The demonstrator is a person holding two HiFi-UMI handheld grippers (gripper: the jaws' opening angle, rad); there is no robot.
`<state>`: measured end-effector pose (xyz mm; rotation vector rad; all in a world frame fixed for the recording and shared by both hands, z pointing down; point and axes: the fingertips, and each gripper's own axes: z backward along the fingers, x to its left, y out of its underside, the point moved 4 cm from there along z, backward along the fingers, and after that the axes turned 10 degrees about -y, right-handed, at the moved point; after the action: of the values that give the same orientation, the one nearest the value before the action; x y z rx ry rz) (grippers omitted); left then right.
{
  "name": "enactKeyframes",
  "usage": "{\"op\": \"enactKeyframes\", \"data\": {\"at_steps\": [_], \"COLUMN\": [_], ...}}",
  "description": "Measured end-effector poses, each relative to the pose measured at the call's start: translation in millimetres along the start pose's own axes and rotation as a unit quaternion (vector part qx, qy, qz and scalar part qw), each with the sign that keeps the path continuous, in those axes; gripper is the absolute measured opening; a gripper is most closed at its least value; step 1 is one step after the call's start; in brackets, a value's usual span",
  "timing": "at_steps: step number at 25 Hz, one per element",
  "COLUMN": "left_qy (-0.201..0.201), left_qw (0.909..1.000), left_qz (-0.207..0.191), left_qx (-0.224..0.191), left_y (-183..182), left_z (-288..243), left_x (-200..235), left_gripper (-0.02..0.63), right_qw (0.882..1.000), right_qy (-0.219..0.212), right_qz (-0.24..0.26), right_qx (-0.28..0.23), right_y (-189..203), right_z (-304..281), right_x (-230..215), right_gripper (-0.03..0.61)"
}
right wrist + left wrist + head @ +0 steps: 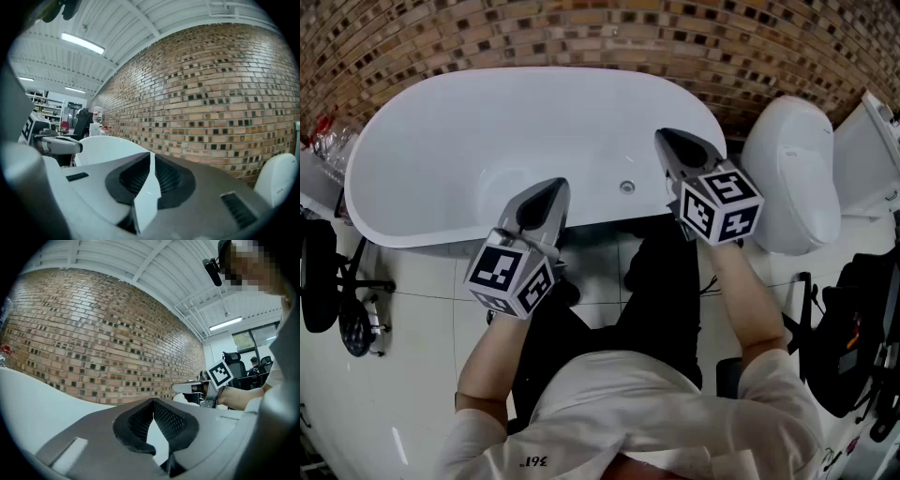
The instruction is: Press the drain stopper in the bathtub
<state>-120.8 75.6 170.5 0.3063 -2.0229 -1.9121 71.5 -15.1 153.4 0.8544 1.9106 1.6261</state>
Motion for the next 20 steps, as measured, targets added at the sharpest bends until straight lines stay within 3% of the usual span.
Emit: {"op": "enactKeyframes", "data": {"at_steps": [20], "left_qy": [0.013], "left_qw": [0.9995], "left_qz": [-0.007], "left_qx": [0.027], "left_y": [0], "left_z": [-52], "left_x": [18], "left_gripper": [0.008], "right_qw": [0.999], "right_qy": [0.000], "right_qz": [0.020], "right_qx": [0.027], "right_y": [-6], "right_z": [-49], "right_x": [-31], "right_gripper": [0.023]}}
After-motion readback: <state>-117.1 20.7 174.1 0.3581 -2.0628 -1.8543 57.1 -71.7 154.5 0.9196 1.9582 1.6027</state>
